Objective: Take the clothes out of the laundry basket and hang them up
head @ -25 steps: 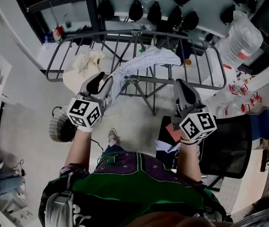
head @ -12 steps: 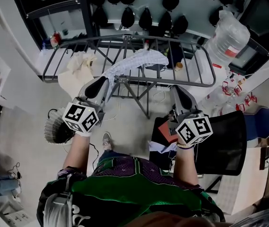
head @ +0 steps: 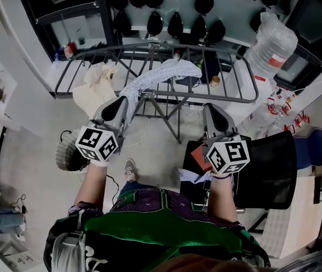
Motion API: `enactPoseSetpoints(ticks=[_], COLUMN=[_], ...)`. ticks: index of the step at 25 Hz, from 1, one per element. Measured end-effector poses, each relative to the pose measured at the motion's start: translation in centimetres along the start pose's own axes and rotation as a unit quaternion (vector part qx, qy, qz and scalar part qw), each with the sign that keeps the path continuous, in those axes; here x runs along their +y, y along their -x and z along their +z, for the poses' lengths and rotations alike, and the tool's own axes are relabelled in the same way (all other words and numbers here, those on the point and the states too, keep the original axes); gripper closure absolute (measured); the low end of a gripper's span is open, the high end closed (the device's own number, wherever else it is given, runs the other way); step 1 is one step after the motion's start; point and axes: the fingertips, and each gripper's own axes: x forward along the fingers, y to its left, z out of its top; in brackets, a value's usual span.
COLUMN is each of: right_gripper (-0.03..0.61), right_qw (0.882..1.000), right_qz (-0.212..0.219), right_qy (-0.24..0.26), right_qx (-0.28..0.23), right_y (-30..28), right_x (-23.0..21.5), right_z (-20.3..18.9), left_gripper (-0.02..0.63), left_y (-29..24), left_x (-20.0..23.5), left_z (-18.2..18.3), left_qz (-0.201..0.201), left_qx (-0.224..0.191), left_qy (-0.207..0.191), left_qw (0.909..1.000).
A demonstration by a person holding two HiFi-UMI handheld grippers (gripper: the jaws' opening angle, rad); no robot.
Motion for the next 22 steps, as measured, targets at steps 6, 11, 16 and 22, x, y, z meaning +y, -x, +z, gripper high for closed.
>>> enactPoseSetpoints(ticks=[6,11,16,22], right_gripper=[0.577,0.577,0.577,0.577], right_qw=[1.000,1.000,1.000,1.000], right_qz=[0.002,0.006,0.014,0.017], right_qy=[-0.012,-0.016,-0.020,-0.020], right_qx=[-0.006,-0.012,-0.015,-0.017], right_y=[0.3,0.0,-0.6,0.1], right_x=[0.0,0.5,1.2,1.8], right_z=[0.3,0.9,1.2,0.3], left_gripper=[0.595,0.595,0.595,0.595], left_y=[0.4,0.7,0.9,1.8], left_x=[-0.2,0.0,0.4,0.2], left_z=[0.9,1.2,1.7,0.7], left_qz=[0.003,0.004,0.006,0.011], left_qx=[-0.006,-0.006,-0.010,-0.012], left_qy=[-0.006,-0.005,-0.007,-0.006], left_qw=[1.0000,1.0000,0.9999,0.9999])
